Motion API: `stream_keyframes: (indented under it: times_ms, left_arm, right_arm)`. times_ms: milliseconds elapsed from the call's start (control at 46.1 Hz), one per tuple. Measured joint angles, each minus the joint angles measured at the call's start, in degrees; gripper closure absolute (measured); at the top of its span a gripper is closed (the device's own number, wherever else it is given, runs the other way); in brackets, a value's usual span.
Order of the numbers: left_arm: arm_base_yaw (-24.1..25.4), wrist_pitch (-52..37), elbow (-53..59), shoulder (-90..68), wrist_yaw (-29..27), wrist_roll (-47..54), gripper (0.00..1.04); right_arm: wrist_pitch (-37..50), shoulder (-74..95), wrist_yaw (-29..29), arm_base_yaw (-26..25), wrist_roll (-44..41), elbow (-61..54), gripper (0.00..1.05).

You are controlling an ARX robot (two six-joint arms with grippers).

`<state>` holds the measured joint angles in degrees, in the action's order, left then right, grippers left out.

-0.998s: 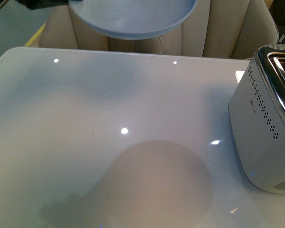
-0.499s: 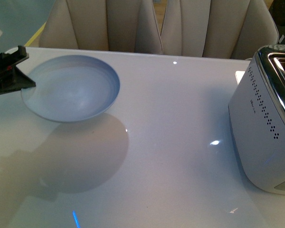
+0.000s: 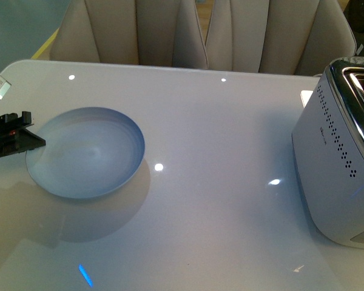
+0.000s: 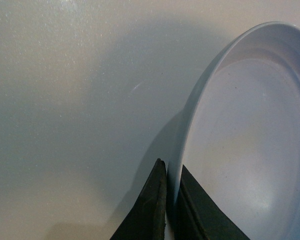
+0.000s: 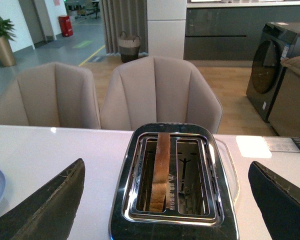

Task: Left arm holds plate, right arm toasts bread

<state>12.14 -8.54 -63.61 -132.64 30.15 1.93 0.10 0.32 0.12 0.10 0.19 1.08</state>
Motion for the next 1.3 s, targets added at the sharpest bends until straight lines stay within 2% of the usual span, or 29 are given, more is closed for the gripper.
stream_keyframes:
  times_ms: [369, 955, 1107, 1302]
  left_arm:
    - [0.24, -1.95, 0.0, -4.35, 2.67, 0.68, 1.02]
    - [0.39, -1.09, 0.0, -5.86, 2.23, 2.75, 1.02]
    - [0.37, -0.81, 0.0, -5.9, 1.07, 2.78, 0.73]
    - [0.37, -0.72, 0.0, -5.9, 0.7, 2.75, 0.48]
  right_arm:
    - [0.0, 0.0, 0.0, 0.0, 0.0, 0.0, 0.09]
    - [0.0, 0.0, 0.0, 0.0, 0.0, 0.0, 0.09]
    - [0.0, 0.0, 0.0, 0.0, 0.0, 0.0, 0.09]
    - [0.0, 0.0, 0.0, 0.0, 0.0, 0.0, 0.09]
